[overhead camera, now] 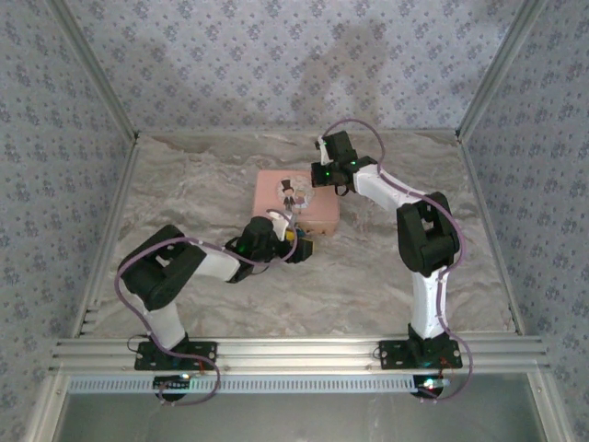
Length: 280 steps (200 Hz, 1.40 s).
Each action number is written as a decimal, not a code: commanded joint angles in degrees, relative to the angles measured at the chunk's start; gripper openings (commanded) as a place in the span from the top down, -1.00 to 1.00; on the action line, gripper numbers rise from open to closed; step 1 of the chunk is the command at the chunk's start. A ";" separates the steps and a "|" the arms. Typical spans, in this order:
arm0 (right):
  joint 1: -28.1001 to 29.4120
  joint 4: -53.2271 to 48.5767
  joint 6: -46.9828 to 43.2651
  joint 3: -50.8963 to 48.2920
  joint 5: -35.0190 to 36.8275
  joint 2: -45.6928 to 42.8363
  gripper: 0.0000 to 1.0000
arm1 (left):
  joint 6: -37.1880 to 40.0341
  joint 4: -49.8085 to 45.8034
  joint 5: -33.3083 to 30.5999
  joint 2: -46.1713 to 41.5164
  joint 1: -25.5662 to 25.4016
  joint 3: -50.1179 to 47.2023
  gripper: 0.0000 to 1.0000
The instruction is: Unlock the padlock with the key
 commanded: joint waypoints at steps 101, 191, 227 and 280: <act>0.21 -0.25 -1.20 -2.32 0.48 0.48 1.00 | -7.66 13.57 5.78 5.15 2.32 0.55 -0.63; -0.08 -0.86 -1.99 -2.01 0.74 0.49 1.00 | -4.28 7.64 -1.83 -0.50 2.86 -4.48 -0.72; 0.15 -0.63 -1.63 -2.06 0.47 0.49 1.00 | -2.76 6.95 -3.28 1.96 2.63 -1.55 -0.75; 0.47 0.35 -1.37 -3.76 0.45 0.58 1.00 | -1.58 6.24 -1.52 6.56 0.08 4.88 -0.75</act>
